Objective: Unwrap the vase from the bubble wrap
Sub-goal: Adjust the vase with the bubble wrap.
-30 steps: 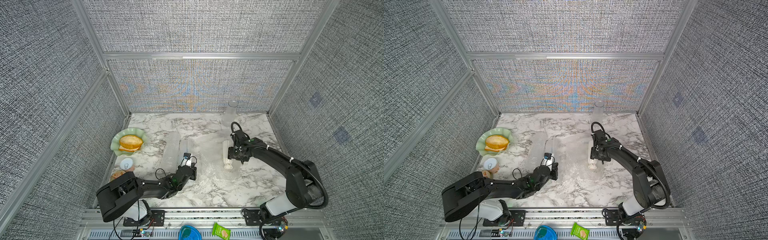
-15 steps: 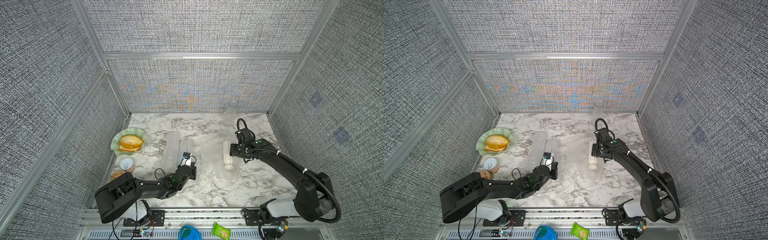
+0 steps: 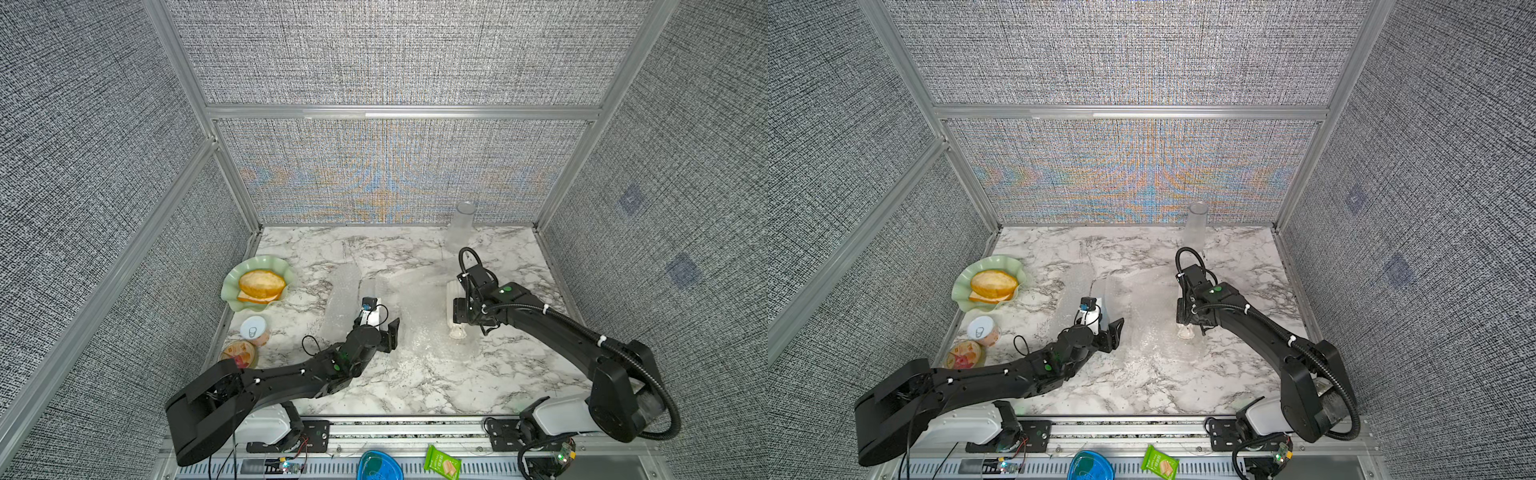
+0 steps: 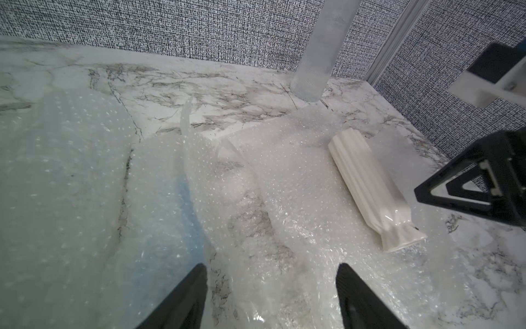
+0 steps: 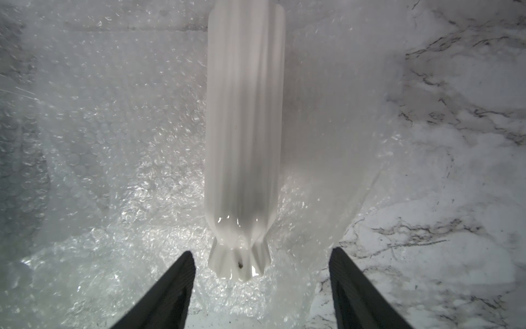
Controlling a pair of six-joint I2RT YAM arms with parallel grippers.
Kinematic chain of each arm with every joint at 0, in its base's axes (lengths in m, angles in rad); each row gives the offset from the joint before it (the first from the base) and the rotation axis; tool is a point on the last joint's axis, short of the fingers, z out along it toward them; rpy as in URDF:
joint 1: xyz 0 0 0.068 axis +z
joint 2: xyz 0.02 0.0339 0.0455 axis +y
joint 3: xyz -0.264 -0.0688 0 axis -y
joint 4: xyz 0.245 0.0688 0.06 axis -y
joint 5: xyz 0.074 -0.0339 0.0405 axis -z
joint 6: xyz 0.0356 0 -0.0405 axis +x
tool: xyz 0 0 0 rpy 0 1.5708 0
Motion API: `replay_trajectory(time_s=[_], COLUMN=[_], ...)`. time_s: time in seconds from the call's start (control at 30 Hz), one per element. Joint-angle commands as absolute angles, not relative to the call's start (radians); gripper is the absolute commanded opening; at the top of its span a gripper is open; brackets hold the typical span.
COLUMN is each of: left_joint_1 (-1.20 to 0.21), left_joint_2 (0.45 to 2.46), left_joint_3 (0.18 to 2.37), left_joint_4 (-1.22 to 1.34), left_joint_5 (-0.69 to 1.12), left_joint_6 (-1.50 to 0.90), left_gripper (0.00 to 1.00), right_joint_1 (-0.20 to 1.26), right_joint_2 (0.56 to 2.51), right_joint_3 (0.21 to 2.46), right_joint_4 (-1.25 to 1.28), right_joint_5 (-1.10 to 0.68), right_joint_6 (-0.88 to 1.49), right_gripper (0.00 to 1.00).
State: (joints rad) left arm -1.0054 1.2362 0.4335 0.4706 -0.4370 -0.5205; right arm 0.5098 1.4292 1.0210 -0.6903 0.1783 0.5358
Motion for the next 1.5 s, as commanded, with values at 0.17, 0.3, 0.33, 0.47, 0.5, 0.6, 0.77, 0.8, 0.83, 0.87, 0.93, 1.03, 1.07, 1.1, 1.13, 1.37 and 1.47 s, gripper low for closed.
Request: replay_trajectory(time_s=[0.17,0.3,0.33,0.47,0.5,0.6,0.77,0.8,0.83,0.87,0.93,1.03,1.07,1.1,1.13,1.37,1.47], left_joint_1=[-0.989,-0.979,-0.979,-0.973,-0.972,-0.966,-0.96,-0.956,-0.953,-0.95,-0.944,-0.933,-0.929,-0.925,-0.921,-0.891,-0.874], left_joint_2=[1.133,1.109,1.1,1.075,1.072,1.07,1.059,1.055,1.052,1.049,1.042,1.034,1.035,1.034,1.035,1.061,1.085], left_joint_3=[0.5,0.523,0.523,0.511,0.508,0.507,0.508,0.508,0.508,0.508,0.507,0.509,0.511,0.513,0.517,0.567,0.597], left_joint_4=[0.293,0.24,0.236,0.237,0.239,0.236,0.232,0.232,0.23,0.229,0.229,0.225,0.223,0.22,0.213,0.152,0.119], left_joint_5=[-0.451,-0.433,-0.431,-0.423,-0.421,-0.419,-0.41,-0.407,-0.404,-0.4,-0.391,-0.377,-0.37,-0.365,-0.36,-0.298,-0.26], left_joint_6=[-0.468,-0.475,-0.475,-0.479,-0.478,-0.48,-0.473,-0.471,-0.47,-0.469,-0.468,-0.466,-0.466,-0.466,-0.466,-0.474,-0.486], left_gripper=[0.93,0.94,0.94,0.94,0.94,0.93,0.93,0.93,0.94,0.93,0.94,0.94,0.94,0.94,0.94,0.94,0.93], right_joint_1=[0.509,0.491,0.485,0.472,0.471,0.469,0.468,0.469,0.469,0.469,0.469,0.472,0.475,0.478,0.481,0.533,0.553], right_joint_2=[1.582,1.67,1.688,1.763,1.783,1.832,1.845,1.845,1.841,1.839,1.831,1.798,1.78,1.767,1.752,1.681,1.672], right_joint_3=[1.106,1.145,1.151,1.195,1.208,1.251,1.278,1.283,1.286,1.291,1.299,1.304,1.302,1.302,1.303,1.301,1.302], right_joint_4=[-0.685,-0.67,-0.665,-0.649,-0.65,-0.666,-0.674,-0.683,-0.689,-0.698,-0.714,-0.73,-0.732,-0.735,-0.744,-0.778,-0.778], right_joint_5=[0.19,0.196,0.191,0.182,0.181,0.172,0.141,0.144,0.149,0.154,0.164,0.169,0.168,0.166,0.158,0.121,0.102], right_joint_6=[0.481,0.464,0.458,0.434,0.43,0.417,0.387,0.382,0.379,0.374,0.367,0.35,0.341,0.332,0.319,0.203,0.163], right_gripper=[0.7,0.7,0.7,0.7,0.7,0.67,0.56,0.52,0.5,0.49,0.47,0.42,0.41,0.41,0.41,0.41,0.41])
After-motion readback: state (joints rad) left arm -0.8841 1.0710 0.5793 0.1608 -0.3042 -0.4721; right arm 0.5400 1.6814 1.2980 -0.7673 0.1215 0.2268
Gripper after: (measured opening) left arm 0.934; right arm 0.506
